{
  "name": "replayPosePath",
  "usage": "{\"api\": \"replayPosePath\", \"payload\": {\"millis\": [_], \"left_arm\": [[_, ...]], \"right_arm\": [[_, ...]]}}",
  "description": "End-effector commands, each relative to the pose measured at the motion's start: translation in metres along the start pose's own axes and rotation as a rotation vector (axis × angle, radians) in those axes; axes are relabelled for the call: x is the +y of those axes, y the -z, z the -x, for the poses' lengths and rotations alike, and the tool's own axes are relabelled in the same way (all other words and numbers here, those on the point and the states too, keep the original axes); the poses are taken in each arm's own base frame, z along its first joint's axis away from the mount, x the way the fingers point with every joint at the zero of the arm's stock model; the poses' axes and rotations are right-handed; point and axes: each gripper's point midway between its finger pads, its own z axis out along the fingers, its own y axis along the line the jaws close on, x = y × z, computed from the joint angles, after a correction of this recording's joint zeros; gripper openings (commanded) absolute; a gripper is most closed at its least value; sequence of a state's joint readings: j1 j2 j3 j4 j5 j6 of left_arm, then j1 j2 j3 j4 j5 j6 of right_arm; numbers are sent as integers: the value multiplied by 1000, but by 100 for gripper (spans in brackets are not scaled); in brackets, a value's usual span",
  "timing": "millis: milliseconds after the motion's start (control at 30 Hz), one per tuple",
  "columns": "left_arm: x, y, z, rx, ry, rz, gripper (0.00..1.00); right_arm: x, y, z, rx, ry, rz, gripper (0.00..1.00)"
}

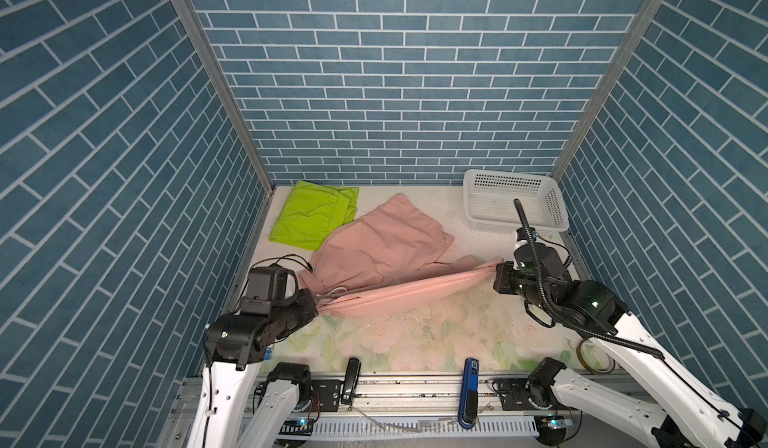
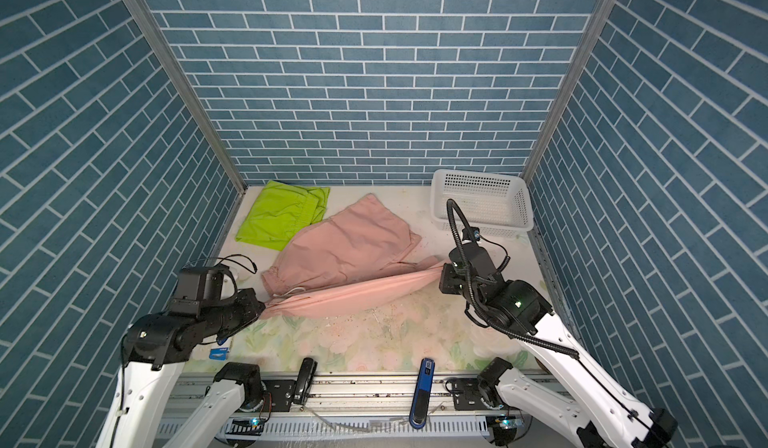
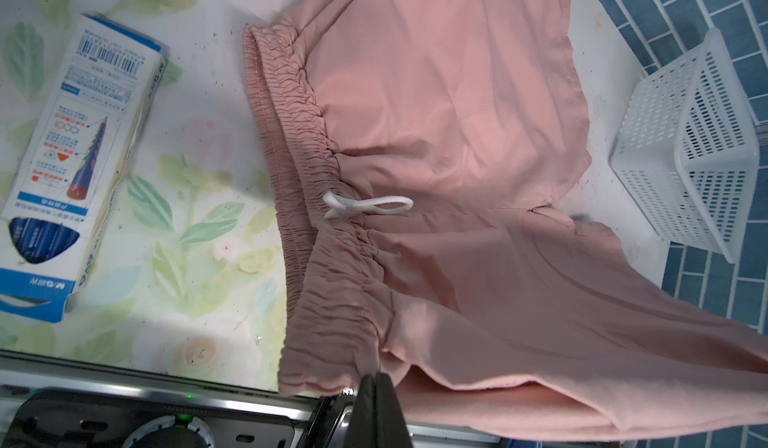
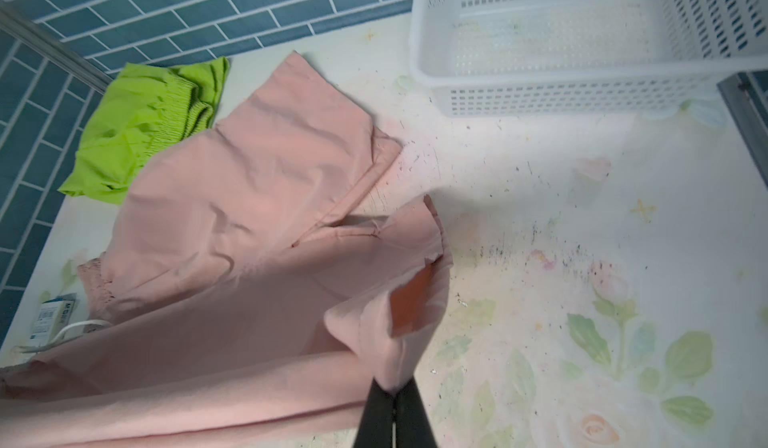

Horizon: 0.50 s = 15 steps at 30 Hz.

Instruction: Fold and stack the shorts

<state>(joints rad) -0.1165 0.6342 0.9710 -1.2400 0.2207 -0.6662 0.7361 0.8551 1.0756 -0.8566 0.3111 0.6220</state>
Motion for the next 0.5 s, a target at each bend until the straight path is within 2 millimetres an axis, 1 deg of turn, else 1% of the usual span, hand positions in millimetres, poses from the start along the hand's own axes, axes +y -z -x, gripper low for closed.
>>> {"api": "replayPosePath", "payload": {"millis": [0,67,133,233,333,400,467], "left_arm": [[30,8,-18,16,30,112,0],[33,13,-25,17,34,109,0],[38,17,-31,17,35,117,0],[42,17,-36,17,36,117,0],[42,18,-36,17,41,114,0],[43,24,-35,14,41,133,0],[49,32,-35,11,38,175,0]], "right_arm": [[-28,18,11,-33,117,-138,0],[-24,18,16,-40,147,-131,0],[-16,12,25,-55,187,-122,0],[2,-4,44,-70,257,-116,0],[21,-21,69,-94,315,-121,0],[32,-30,85,-109,337,-110,0],[38,-39,96,-107,339,-96,0]]}}
